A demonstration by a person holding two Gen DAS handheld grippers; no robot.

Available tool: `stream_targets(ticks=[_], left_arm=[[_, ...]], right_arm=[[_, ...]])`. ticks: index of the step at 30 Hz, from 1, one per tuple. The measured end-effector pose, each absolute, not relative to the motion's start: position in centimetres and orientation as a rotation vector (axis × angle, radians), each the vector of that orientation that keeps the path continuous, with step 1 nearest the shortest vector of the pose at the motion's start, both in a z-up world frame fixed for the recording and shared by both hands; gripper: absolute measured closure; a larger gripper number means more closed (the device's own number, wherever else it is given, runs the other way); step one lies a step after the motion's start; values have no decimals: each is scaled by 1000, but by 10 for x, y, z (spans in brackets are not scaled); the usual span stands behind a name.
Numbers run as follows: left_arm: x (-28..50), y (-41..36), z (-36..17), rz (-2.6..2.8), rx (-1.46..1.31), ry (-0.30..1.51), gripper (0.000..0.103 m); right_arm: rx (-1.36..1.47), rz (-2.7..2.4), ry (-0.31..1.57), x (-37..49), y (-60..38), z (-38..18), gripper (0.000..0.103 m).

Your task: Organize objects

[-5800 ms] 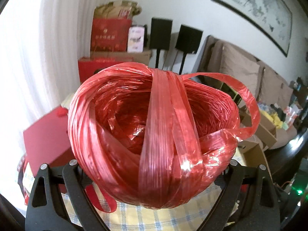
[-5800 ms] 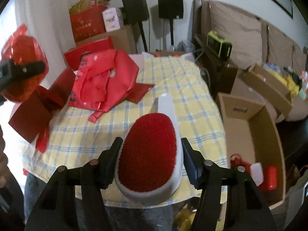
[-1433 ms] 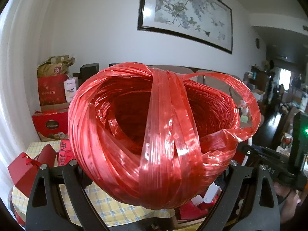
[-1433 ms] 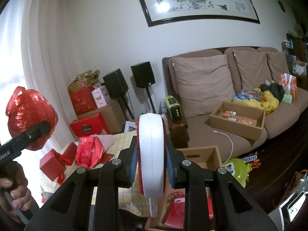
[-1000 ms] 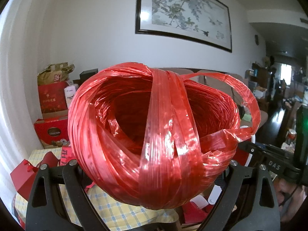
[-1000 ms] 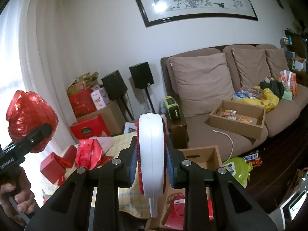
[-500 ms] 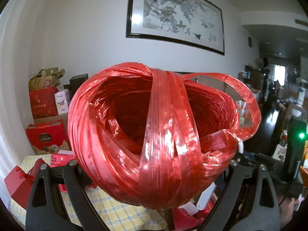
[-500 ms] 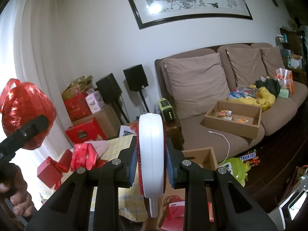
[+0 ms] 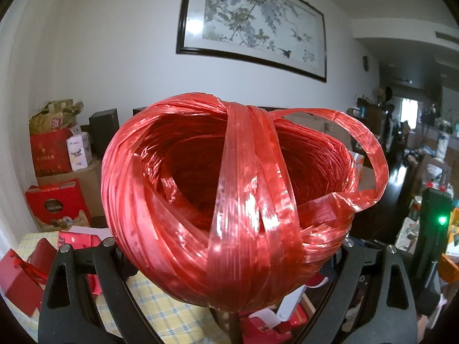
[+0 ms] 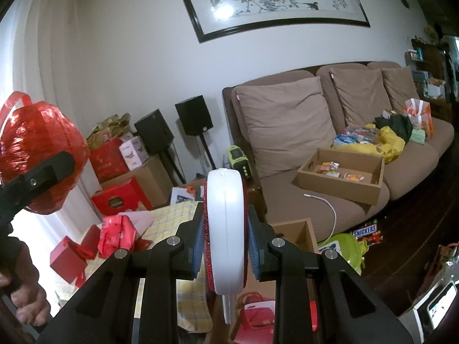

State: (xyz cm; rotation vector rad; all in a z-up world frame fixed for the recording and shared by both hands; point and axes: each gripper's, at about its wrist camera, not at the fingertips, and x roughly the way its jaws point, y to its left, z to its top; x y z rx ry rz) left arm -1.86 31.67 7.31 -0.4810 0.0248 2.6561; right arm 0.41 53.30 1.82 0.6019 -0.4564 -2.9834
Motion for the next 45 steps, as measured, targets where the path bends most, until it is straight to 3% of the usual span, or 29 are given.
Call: stream_targets(ticks=[45], left_arm=[[-82,347,2,2624,-722,1,10]], right_arm=[[725,-3010,-430,-32,550,-14,78]])
